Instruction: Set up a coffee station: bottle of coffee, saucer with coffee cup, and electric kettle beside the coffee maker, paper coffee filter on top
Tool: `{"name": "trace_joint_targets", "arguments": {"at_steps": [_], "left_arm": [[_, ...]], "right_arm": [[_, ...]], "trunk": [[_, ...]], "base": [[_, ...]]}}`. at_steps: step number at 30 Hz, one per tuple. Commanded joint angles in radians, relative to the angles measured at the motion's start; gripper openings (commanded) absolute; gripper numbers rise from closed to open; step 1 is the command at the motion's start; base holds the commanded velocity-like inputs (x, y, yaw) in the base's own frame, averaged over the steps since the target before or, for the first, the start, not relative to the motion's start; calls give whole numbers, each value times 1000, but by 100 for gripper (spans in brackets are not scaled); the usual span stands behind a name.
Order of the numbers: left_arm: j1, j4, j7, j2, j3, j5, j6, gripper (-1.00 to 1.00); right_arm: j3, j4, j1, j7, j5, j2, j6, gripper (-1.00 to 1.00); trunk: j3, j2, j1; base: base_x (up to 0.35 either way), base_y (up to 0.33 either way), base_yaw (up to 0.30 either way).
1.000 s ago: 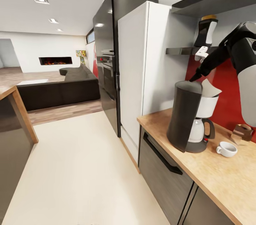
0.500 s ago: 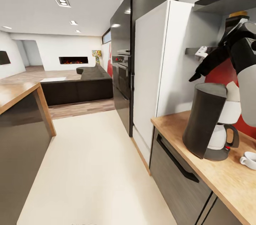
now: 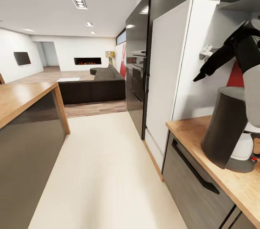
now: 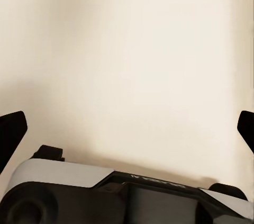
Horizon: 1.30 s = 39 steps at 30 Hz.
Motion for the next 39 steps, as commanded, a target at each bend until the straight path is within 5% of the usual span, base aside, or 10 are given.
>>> {"name": "trace_joint_targets", "arguments": {"at_steps": [1, 7, 23, 33, 34, 37, 39], "left_arm": [[0, -2, -1, -1, 3, 3, 0, 100], [0, -2, -1, -1, 3, 3, 0, 100], [0, -2, -1, -1, 3, 3, 0, 100], [0, -5, 0, 5, 1, 4, -1, 100], [0, -5, 0, 5, 1, 4, -1, 100], [0, -5, 0, 5, 1, 4, -1, 100], [0, -5, 0, 5, 1, 4, -1, 100]], "right_arm": [[2, -7, -7, 11, 7, -7, 16, 100], [2, -40, -41, 43, 41, -20, 50, 100], [-1, -74, -131, 43, 40, -20, 65, 100], [-57, -119, -97, -8, -16, 36, 116, 100], [-363, -332, 37, -14, -299, 204, 218, 100], [-371, -381, 83, -15, -363, 215, 226, 100], [-377, -443, 142, -16, -445, 222, 275, 100]], "trunk": [[-1, -1, 0], [-1, -1, 0], [-1, -1, 0], [-1, -1, 0], [-1, -1, 0], [-1, -1, 0], [-1, -1, 0]], "base": [[0, 0, 0], [0, 0, 0], [0, 0, 0], [0, 0, 0], [0, 0, 0], [0, 0, 0], [0, 0, 0]]}}
